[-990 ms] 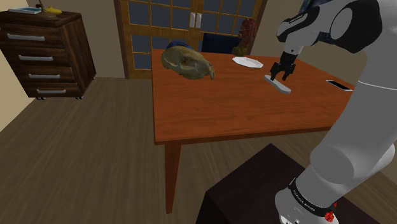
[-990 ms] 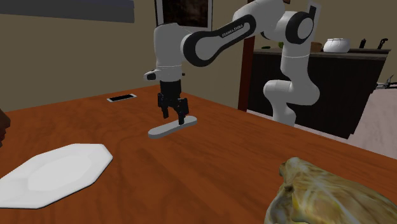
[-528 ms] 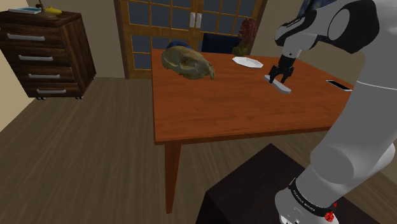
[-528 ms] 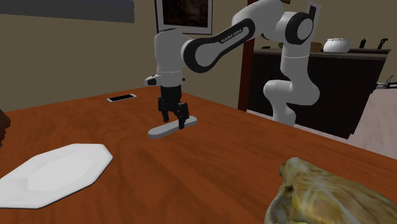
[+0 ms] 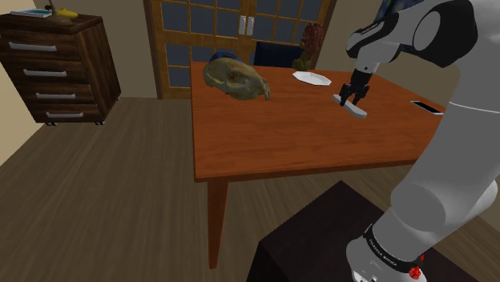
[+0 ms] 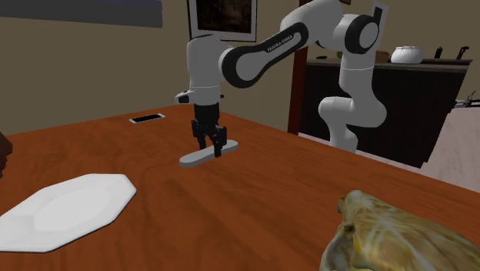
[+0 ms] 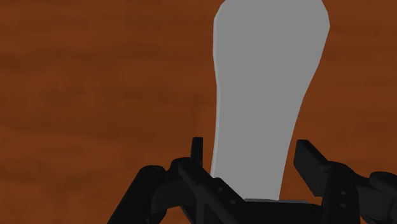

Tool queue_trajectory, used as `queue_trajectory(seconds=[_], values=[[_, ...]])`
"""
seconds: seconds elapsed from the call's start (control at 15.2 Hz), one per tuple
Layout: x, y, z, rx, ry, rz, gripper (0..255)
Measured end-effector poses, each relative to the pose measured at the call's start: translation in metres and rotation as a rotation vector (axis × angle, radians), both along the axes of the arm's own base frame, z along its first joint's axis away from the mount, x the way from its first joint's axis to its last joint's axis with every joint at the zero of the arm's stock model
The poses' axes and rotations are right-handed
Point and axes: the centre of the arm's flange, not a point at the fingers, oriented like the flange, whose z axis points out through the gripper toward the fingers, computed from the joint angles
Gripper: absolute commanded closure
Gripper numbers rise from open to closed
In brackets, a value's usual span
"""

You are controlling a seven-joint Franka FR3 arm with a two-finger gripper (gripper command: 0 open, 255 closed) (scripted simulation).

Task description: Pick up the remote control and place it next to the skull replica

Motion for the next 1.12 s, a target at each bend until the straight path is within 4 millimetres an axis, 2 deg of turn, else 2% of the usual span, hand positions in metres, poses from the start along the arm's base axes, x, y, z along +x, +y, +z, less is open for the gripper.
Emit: queue_trajectory(seconds=[0.4, 1.12], values=[[-0.001, 0.000, 0.002, 0.000, 0.000, 0.000, 255], [0.002, -0.001, 0.057, 0.000, 0.000, 0.000, 255]])
